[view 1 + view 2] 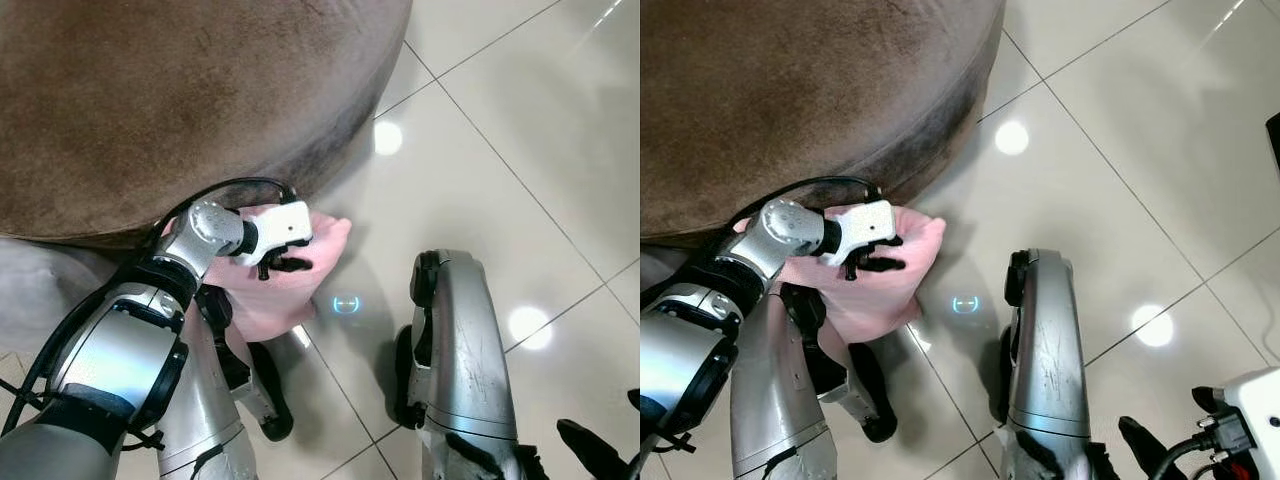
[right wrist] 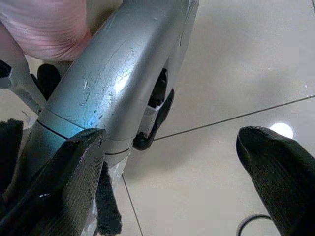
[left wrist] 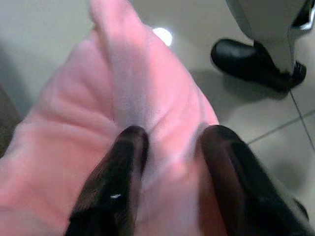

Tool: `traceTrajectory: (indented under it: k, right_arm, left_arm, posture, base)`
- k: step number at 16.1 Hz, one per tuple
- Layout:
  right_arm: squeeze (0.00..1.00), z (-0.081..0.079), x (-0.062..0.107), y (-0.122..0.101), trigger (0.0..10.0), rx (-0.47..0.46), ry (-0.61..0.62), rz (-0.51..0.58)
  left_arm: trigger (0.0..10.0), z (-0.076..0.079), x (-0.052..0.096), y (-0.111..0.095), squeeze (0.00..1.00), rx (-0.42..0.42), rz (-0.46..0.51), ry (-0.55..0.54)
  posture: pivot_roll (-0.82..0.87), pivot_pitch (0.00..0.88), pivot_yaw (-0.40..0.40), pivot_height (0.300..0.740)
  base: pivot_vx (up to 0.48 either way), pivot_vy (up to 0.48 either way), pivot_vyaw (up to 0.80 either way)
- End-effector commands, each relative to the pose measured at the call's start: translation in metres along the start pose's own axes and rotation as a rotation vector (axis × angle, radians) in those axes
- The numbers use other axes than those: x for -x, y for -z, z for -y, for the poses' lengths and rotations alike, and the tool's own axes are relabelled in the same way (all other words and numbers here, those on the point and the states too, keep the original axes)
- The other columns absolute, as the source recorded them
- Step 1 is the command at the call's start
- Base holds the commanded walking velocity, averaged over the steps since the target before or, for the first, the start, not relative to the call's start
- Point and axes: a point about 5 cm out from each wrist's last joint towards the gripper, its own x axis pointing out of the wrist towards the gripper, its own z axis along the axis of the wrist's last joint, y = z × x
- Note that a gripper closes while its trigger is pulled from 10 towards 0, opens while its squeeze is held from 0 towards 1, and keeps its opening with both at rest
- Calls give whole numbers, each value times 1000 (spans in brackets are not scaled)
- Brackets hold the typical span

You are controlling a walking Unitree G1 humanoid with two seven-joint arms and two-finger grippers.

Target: Move the pillow to the sofa from floor

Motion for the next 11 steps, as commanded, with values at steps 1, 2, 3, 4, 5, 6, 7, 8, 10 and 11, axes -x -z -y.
traceTrajectory:
  k: [1, 2, 3, 4, 5, 6, 7, 8, 10, 11]
  right_arm:
    - [0, -6, 1, 4, 10000, -27, -22, -17]
    - [0, -7, 1, 4, 10000, -29, -23, -15]
    - [0, -7, 1, 4, 10000, -29, -22, -13]
    - [0, -7, 1, 3, 10000, -30, -21, -11]
    - [0, -7, 1, 4, 10000, -32, -18, -10]
    - [0, -7, 1, 4, 10000, -33, -15, -9]
    - [0, -7, 2, 4, 10000, -35, -12, -8]
    - [0, -7, 2, 4, 10000, -34, -12, -8]
    - [0, -7, 2, 3, 10000, -34, -15, -7]
    - [0, -7, 2, 3, 10000, -33, -17, -8]
  left_arm:
    - [10000, 19, -7, 22, 1000, 29, -90, 77]
    - [10000, 25, -13, 23, 1000, -3, -114, 102]
    - [10000, 28, -16, 23, 1000, -13, -123, 110]
    - [10000, 31, -19, 24, 1000, -25, -139, 120]
    - [10000, 33, -22, 26, 1000, -25, -149, 119]
    - [10000, 36, -24, 28, 1000, -25, -163, 119]
    - [10000, 38, -26, 31, 1000, -24, -184, 100]
    - [10000, 40, -26, 34, 1000, -31, -198, 99]
    - [10000, 45, -27, 41, 0, -8, -225, 88]
    - [10000, 46, -28, 42, 0, -6, -228, 79]
  posture:
    - [-499, 504, 138, 450]
    - [-501, 504, 138, 450]
    - [-503, 505, 139, 450]
    - [-507, 504, 140, 450]
    - [-506, 503, 138, 450]
    - [-508, 504, 141, 450]
    - [-509, 505, 141, 450]
    - [-511, 508, 141, 450]
    - [-512, 517, 139, 450]
    - [-512, 518, 138, 450]
  base:
    - [0, 0, 0]
    - [0, 0, 0]
    - [0, 0, 0]
    - [0, 0, 0]
    - [0, 0, 0]
    - [0, 0, 0]
    - [0, 0, 0]
    - [0, 0, 0]
    - [0, 0, 0]
    - [0, 0, 0]
